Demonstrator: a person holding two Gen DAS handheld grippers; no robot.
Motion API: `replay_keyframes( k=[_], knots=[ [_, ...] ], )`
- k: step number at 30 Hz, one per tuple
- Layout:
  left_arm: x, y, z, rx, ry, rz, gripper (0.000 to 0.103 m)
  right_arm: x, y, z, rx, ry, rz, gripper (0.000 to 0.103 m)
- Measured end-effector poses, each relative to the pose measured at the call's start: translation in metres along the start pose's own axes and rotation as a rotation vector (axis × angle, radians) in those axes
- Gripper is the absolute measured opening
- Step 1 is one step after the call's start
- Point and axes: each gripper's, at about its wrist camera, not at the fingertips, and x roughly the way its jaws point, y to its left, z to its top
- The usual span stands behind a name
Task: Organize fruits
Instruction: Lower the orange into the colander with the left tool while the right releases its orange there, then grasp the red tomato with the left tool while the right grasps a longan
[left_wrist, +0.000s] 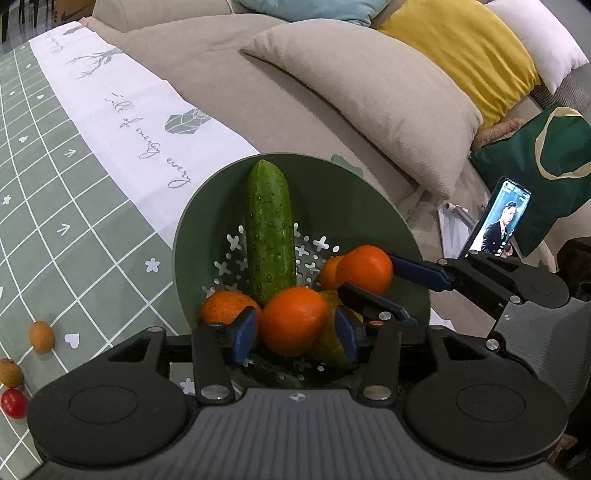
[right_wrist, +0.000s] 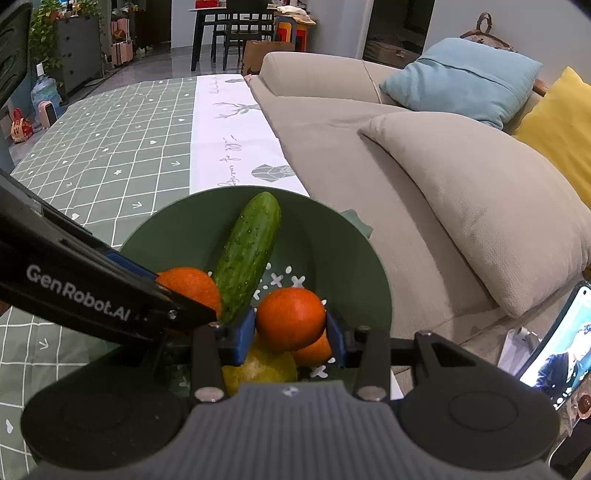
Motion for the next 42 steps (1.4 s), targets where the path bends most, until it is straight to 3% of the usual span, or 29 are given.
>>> replay_keyframes(
  k=[8, 13, 16, 23, 37, 42],
  knots=[
    [-0.022, -0.004, -0.003, 0.011, -0.033, 0.003, 0.06, -0.013, 0.005, 0.006, 0.004, -0.022, -0.008, 0.039],
    [-0.046, -0.01, -0.008, 0.056, -0.081, 0.054, 0.06, -0.03, 0.013, 0.011, 0.006, -0.053, -0.012, 0.04],
    [-0.063, -0.009, -0.014, 0.08, -0.114, 0.091, 0.06, -0.042, 0.019, 0.014, 0.024, -0.076, -0.019, 0.051],
    [-0.102, 0.005, -0.033, 0.098, -0.192, 0.185, 0.061, -0.069, 0.044, 0.013, 0.075, -0.123, -0.02, 0.057],
    [-0.153, 0.075, -0.094, -0.049, -0.278, 0.312, 0.062, -0.09, 0.124, -0.01, 0.225, -0.163, 0.027, 0.062],
    [-0.152, 0.099, -0.117, -0.07, -0.278, 0.361, 0.062, -0.08, 0.154, -0.024, 0.19, -0.147, 0.049, 0.061]
  ],
)
